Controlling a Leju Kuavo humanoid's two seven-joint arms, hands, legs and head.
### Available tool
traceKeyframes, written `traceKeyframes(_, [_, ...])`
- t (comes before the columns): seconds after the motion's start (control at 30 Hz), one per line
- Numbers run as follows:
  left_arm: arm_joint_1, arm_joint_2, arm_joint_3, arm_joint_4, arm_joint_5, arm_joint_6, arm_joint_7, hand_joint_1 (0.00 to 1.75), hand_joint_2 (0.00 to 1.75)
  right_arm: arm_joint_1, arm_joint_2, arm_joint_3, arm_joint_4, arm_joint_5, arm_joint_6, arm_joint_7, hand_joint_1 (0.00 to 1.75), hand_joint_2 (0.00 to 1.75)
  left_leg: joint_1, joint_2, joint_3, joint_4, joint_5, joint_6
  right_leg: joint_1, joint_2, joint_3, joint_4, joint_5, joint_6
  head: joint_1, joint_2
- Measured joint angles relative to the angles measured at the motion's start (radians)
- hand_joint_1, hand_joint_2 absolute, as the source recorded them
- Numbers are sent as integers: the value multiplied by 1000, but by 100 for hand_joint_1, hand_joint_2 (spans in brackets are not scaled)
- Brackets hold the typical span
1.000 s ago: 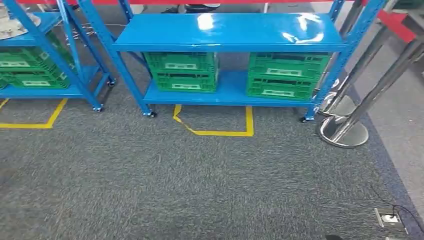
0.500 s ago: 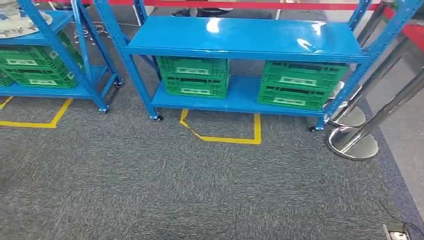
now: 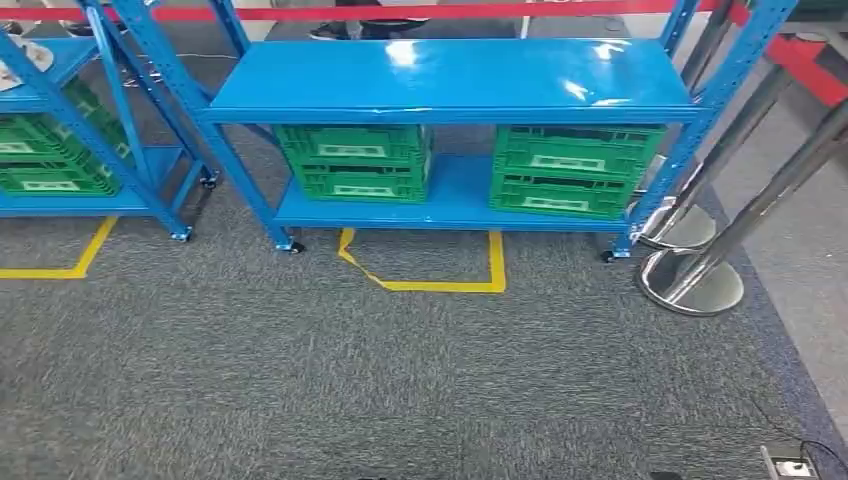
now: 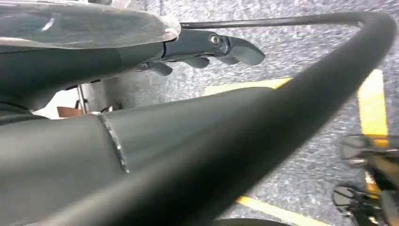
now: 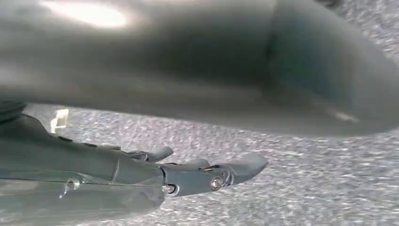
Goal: Take the parts from the cabinet and place them on the table.
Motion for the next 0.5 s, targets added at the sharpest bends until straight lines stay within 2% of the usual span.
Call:
traceKeyframes(0.03, [0,2,0,0,0,0,0,0,0,0,0,0,0,0,0,0,0,0,-2,1,23,-76,42,7,0,-1,-8,-2,-7,4,-5,0])
traceKeyframes(0.07, [-2,3,0,0,0,0,0,0,0,-1,0,0,0,0,1,0,0,0,-11,4,17,-59,-32,6,4,4,11,-1,-14,11,-7,0])
traceKeyframes(0.1, [-5,3,0,0,0,0,0,0,0,-4,0,0,0,0,2,0,0,0,-10,1,23,-71,-57,14,4,2,-3,-6,-23,20,-9,0])
traceKeyframes(0.13, [-3,3,0,0,0,0,-2,0,0,-2,0,0,-1,0,2,1,0,0,-10,-2,30,-85,-41,20,5,0,23,-7,-13,25,-10,0])
traceKeyframes(0.17, [-2,3,0,0,0,0,-1,0,0,-2,1,0,-1,0,1,0,0,0,-7,-4,41,-96,-24,29,8,1,33,-3,-4,32,-4,0])
traceKeyframes(0.2, [2,4,0,0,0,0,-1,0,0,-3,1,0,-1,0,1,1,0,0,-3,-2,63,-102,-4,33,6,0,45,-7,-20,35,-2,0])
traceKeyframes(0.23, [6,3,0,0,0,0,-1,0,0,-3,0,0,-1,0,0,0,0,0,-1,3,78,-105,-3,35,4,-3,42,10,-34,39,3,0])
traceKeyframes(0.27, [5,4,0,0,0,0,-1,0,0,-4,-1,0,-1,0,0,0,0,0,-1,2,86,-105,-9,40,4,-4,14,72,-53,41,10,0])
traceKeyframes(0.3, [3,4,0,0,0,0,-1,0,0,-5,-1,0,-1,0,0,0,0,0,-2,3,89,-105,-15,43,5,-3,-39,157,-81,45,18,0])
traceKeyframes(0.33, [1,4,0,0,0,0,-1,0,0,-5,-1,0,-1,0,0,0,0,0,-3,2,94,-105,-22,44,5,-4,-92,239,-123,47,24,0])
traceKeyframes(0.37, [1,5,0,0,0,0,-1,0,0,-4,0,0,-1,0,0,0,0,0,-4,2,102,-105,-30,44,5,-4,-134,294,-160,48,28,0])
traceKeyframes(0.4, [1,5,0,0,0,0,-1,0,0,-2,0,0,-1,0,0,0,0,0,-5,0,112,-105,-38,44,4,-4,-155,307,-168,47,32,0])
traceKeyframes(0.43, [3,5,0,0,0,0,-1,0,0,-2,0,0,-1,0,0,0,0,0,-5,-1,126,-105,-48,44,5,-4,-157,279,-148,47,36,0])
traceKeyframes(0.47, [4,5,0,0,0,0,-1,0,0,2,0,0,0,0,0,1,0,0,-5,-3,141,-105,-58,42,5,-4,-146,220,-108,45,42,0])
traceKeyframes(0.5, [5,4,0,0,0,0,-1,0,0,2,-1,0,0,0,-1,1,0,0,-6,-3,158,-105,-70,39,5,-4,-126,132,-39,40,47,0])
